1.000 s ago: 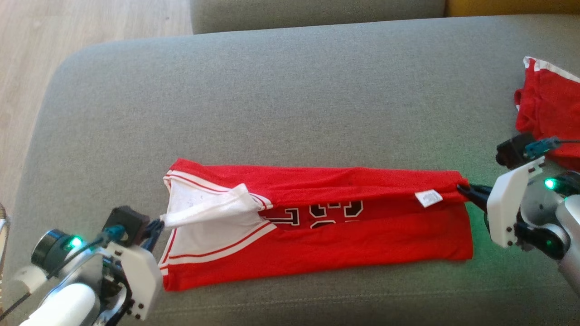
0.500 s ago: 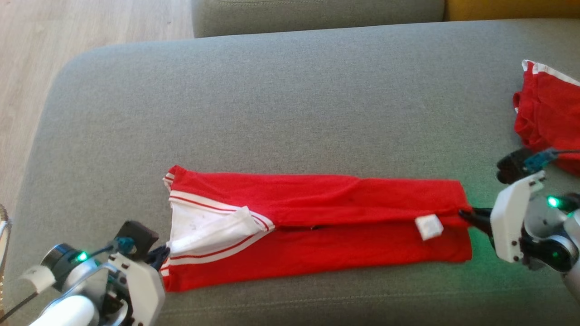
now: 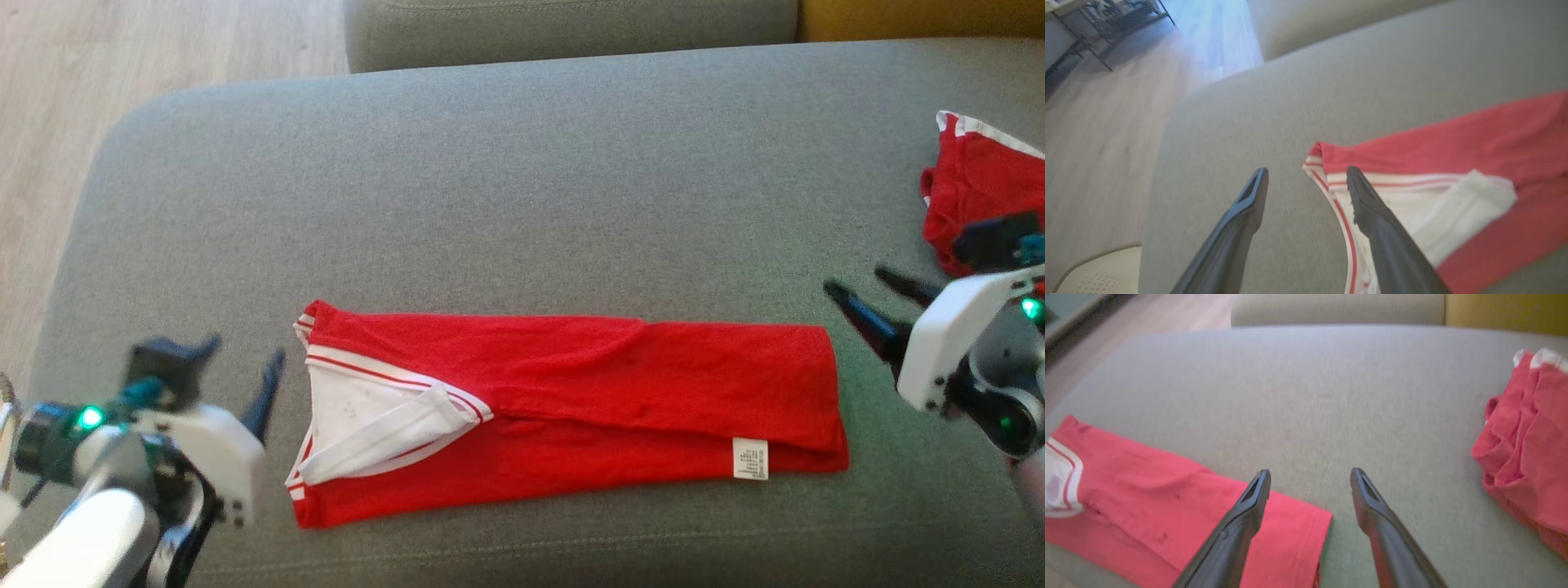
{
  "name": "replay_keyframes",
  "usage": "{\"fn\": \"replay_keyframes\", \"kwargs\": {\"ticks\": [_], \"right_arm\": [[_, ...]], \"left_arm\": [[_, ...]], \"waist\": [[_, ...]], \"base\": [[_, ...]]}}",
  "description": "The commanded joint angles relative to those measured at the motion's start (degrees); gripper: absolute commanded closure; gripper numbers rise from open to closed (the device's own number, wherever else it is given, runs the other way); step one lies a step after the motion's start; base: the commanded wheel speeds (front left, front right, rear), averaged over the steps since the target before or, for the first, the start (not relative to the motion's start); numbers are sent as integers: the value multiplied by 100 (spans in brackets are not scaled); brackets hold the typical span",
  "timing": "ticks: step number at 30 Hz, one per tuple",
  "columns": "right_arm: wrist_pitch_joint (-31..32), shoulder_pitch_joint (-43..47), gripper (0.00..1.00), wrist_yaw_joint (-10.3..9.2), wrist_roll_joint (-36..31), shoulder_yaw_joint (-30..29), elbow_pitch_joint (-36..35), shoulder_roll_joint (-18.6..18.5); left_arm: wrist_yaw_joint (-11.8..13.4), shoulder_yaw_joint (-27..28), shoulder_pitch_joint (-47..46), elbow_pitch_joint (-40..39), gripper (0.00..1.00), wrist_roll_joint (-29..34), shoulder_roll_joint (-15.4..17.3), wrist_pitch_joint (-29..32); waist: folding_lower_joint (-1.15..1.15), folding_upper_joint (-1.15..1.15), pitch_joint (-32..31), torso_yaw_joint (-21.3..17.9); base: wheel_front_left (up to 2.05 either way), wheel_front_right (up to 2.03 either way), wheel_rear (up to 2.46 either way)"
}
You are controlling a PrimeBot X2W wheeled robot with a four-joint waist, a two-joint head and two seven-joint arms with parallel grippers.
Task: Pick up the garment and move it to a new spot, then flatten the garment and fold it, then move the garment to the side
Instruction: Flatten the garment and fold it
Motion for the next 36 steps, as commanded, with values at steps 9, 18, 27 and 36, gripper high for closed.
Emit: {"fn": "replay_keyframes", "kwargs": {"ticks": [9, 18, 27, 36], "right_arm": [[-1887, 391, 0, -2, -1252, -1057, -886, 1069], [-3064, 1115, 0, -2, -2277, -1549, -1280, 2077], [-3435, 1391, 0, -2, -2730, -1902, -1178, 2500], [-3382, 1427, 0, -2, -2859, -2085, -936, 2623]], "left_arm": [[805, 1413, -145, -107, 0, -498, -922, -2131], [551, 1937, 388, -68, 0, 186, -1770, -2471], [-17, 2686, 865, 67, 0, 1131, -2612, -2474], [-685, 3137, 849, 360, 0, 1758, -3068, -2474]], "waist": [[0, 0, -31, -7], [0, 0, -17, -20], [0, 0, 50, -12], [0, 0, 75, -39]], "base": [[0, 0, 0], [0, 0, 0], [0, 0, 0], [0, 0, 0]]}}
